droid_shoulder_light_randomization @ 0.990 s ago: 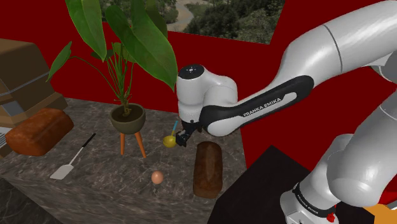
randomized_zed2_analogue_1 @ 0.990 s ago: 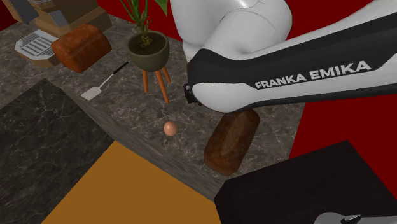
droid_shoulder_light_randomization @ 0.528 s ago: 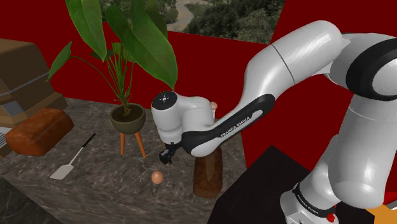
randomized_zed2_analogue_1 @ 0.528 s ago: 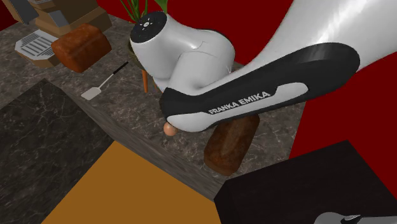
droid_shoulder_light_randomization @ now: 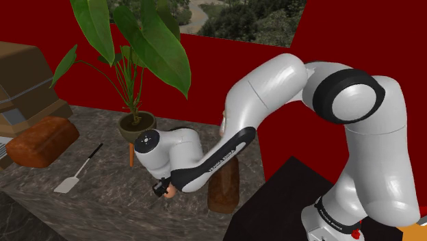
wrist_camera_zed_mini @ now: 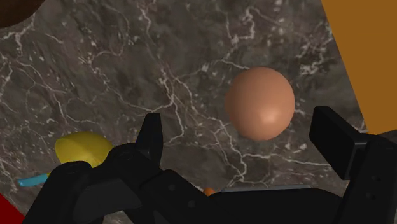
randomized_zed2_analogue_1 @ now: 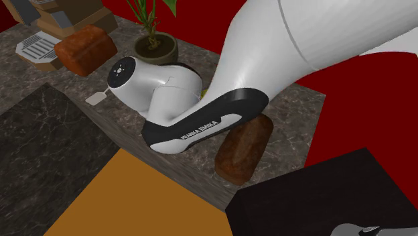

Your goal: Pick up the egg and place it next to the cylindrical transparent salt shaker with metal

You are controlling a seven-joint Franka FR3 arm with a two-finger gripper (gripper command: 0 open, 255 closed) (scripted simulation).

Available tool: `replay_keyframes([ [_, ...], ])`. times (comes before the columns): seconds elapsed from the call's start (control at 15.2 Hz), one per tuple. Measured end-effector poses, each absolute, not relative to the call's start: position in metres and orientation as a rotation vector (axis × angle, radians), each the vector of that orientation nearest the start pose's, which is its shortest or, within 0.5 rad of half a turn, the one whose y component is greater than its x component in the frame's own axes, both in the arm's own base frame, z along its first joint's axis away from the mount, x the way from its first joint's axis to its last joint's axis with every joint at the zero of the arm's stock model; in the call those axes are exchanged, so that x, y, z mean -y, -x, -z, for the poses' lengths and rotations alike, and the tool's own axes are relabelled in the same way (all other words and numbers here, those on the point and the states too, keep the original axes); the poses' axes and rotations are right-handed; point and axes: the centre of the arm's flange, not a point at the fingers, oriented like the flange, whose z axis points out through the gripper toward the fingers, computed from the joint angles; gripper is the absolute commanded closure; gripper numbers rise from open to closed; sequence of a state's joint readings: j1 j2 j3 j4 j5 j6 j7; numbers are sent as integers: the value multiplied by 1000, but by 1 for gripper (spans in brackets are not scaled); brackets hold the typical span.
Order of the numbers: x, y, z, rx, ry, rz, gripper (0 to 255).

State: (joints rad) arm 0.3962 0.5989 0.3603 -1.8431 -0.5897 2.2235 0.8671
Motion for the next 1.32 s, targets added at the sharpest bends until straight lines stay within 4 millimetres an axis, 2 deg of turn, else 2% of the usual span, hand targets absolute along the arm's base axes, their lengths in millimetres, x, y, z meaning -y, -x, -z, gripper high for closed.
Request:
replay_keyframes([
  [0.13, -425, -476, -184, 454, 3384, 112, 0],
  [0.26, -434, -477, -173, 467, 3388, 112, 0],
  [0.66, -428, -482, -140, 471, 3389, 112, 0],
  [1.12, -426, -483, -134, 471, 3389, 112, 0],
  [1.19, -426, -483, -134, 471, 3389, 112, 255],
  [1.32, -427, -483, -135, 472, 3387, 114, 255],
])
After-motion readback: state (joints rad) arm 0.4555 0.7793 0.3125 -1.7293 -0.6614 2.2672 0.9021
